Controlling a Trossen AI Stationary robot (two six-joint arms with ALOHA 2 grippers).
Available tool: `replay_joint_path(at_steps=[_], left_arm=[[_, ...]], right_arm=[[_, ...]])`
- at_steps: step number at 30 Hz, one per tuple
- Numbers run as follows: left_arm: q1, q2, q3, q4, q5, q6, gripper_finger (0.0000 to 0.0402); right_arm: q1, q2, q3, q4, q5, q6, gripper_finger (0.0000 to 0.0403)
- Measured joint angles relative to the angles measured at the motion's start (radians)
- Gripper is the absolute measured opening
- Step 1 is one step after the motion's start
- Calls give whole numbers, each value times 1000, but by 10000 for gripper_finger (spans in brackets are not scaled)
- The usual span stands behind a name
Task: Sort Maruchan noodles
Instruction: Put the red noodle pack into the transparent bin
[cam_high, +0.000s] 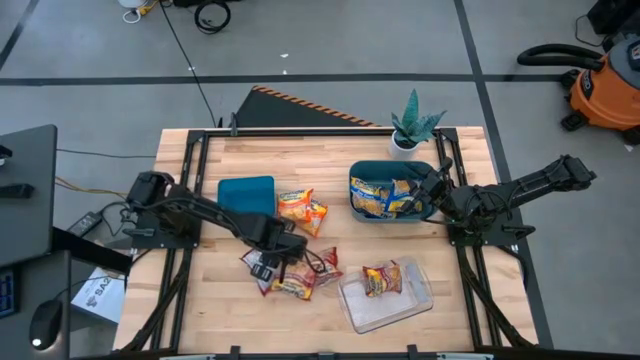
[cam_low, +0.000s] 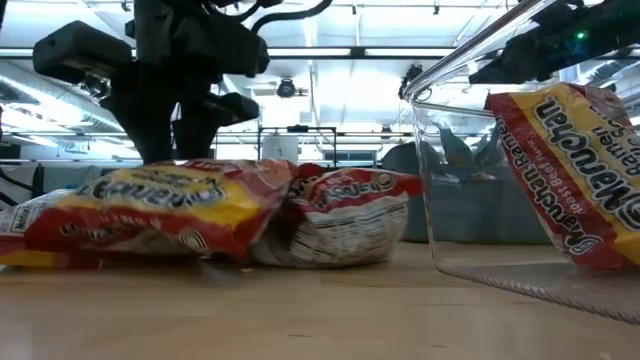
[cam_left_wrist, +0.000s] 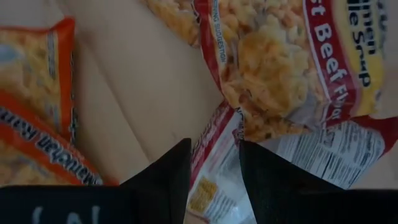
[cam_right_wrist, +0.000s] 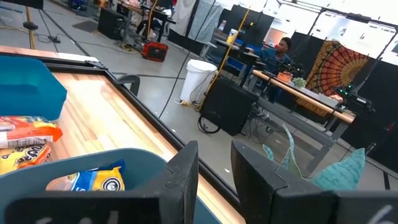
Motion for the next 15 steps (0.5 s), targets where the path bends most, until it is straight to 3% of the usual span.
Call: replay_joint_path(at_steps=[15], left_arm=[[-29, 61, 0, 9, 46, -16, 141]], right_arm=[[0, 0, 0, 3, -4, 0, 101]])
